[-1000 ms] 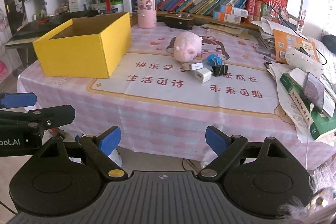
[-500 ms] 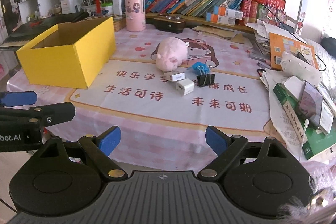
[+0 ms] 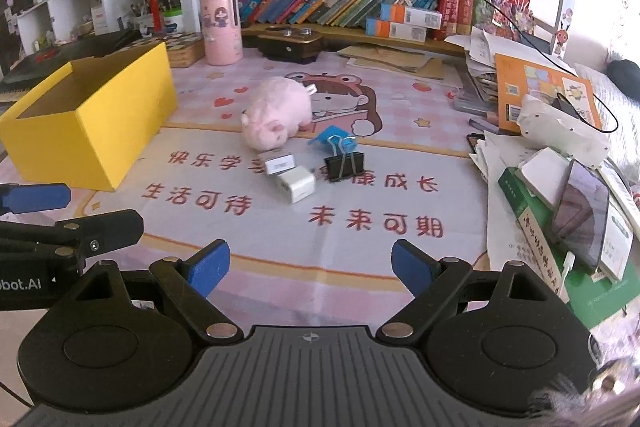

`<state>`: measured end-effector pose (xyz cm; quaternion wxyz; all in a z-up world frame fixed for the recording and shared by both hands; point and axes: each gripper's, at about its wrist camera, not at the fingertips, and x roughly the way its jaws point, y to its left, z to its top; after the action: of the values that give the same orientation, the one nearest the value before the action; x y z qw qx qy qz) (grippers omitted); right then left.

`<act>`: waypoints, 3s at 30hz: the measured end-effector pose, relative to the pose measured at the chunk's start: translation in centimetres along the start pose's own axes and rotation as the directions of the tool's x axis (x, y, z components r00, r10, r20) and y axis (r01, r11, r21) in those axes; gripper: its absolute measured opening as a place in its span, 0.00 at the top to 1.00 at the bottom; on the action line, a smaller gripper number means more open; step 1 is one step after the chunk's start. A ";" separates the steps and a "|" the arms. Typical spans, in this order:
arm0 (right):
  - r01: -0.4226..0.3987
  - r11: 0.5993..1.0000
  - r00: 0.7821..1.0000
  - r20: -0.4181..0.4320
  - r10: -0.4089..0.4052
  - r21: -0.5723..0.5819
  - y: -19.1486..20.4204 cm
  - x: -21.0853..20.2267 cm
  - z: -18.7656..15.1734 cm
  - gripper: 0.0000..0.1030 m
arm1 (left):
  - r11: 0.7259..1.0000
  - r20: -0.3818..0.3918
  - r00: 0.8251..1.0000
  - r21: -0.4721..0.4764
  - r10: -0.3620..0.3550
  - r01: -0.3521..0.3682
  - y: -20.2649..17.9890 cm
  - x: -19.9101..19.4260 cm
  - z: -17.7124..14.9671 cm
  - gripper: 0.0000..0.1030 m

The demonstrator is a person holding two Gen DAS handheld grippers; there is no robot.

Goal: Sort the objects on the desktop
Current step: 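Move both open tools toward the clip and white plug beside the pig, then close the right tool on the black binder clip while the left tool grips the white plug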

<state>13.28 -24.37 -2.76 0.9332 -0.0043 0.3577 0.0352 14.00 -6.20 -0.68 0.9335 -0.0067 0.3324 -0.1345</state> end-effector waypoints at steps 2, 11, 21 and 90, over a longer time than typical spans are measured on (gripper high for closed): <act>-0.006 1.000 1.000 -0.003 0.006 -0.003 -0.8 0.5 0.4 0.14 | 1.000 -0.003 1.000 -0.004 0.006 -0.006 -0.5 0.5 0.2 0.12; -0.055 0.998 0.998 -0.019 0.055 -0.029 -3.6 2.7 1.8 0.14 | 0.998 -0.015 0.998 -0.033 0.057 -0.057 -2.6 2.4 1.2 0.12; -0.104 0.994 0.994 -0.032 0.102 -0.047 -6.6 4.5 2.9 0.14 | 0.994 -0.031 0.995 -0.049 0.099 -0.100 -5.0 4.3 1.9 0.12; -0.162 0.983 0.986 -0.045 0.159 -0.090 -12.2 10.3 5.5 0.64 | 0.985 -0.193 0.977 0.161 0.089 -0.058 -10.0 17.1 2.8 0.64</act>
<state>25.45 -35.71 -5.80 0.9192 -0.0196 0.3724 0.1268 26.00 -20.46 -8.06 0.8975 0.0914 0.4128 -0.1252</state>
